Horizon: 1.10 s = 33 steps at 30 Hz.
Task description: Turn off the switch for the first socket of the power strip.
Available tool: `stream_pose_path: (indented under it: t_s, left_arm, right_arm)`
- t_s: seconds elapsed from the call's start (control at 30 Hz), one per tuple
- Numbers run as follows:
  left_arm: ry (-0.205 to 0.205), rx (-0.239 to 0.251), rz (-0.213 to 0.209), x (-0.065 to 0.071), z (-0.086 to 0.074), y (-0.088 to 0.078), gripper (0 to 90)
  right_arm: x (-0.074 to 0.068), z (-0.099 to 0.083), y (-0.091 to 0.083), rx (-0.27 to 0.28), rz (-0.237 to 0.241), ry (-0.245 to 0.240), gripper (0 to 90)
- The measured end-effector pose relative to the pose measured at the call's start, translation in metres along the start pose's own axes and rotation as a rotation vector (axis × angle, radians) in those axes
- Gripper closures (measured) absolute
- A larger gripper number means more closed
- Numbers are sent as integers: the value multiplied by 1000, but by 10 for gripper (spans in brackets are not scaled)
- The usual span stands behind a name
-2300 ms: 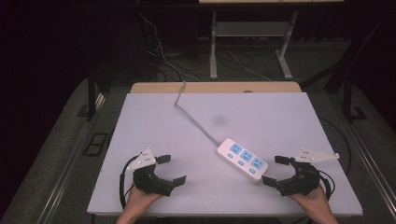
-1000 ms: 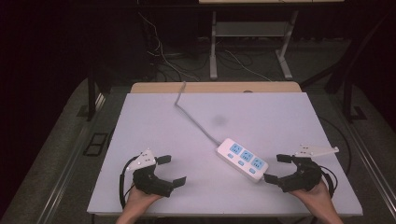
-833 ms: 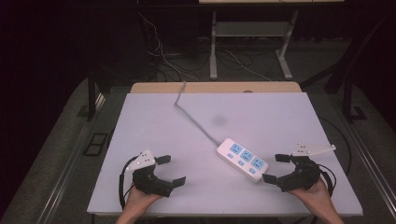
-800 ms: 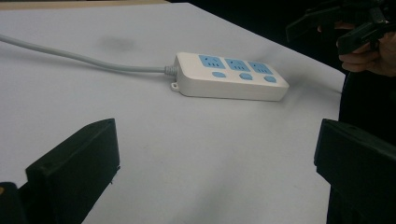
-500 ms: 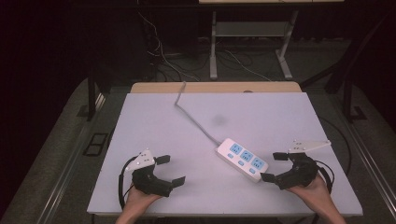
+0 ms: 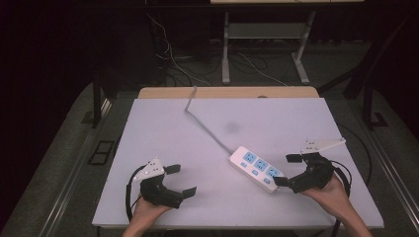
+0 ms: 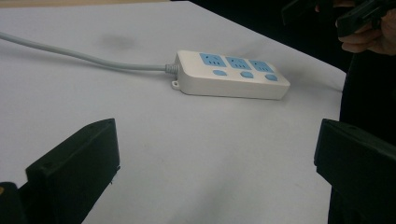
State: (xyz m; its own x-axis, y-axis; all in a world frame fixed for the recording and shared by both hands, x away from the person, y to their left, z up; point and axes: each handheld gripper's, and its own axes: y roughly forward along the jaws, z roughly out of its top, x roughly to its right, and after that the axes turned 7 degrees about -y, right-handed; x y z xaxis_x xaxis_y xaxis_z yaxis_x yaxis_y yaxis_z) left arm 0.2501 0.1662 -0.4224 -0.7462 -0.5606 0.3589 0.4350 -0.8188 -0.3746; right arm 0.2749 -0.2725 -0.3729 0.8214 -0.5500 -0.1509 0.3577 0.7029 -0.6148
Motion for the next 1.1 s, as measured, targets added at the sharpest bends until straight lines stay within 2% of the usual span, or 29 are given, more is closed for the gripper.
stream_pose_path:
  t_s: [0.53,1.1]
  left_arm:
    - [-1,6,2,0,0,0,0]
    - [1,6,1,-1,0,0,0]
  right_arm:
    - [6,23,9,-40,20,-33,2]
    - [6,48,21,-79,32,-74,2]
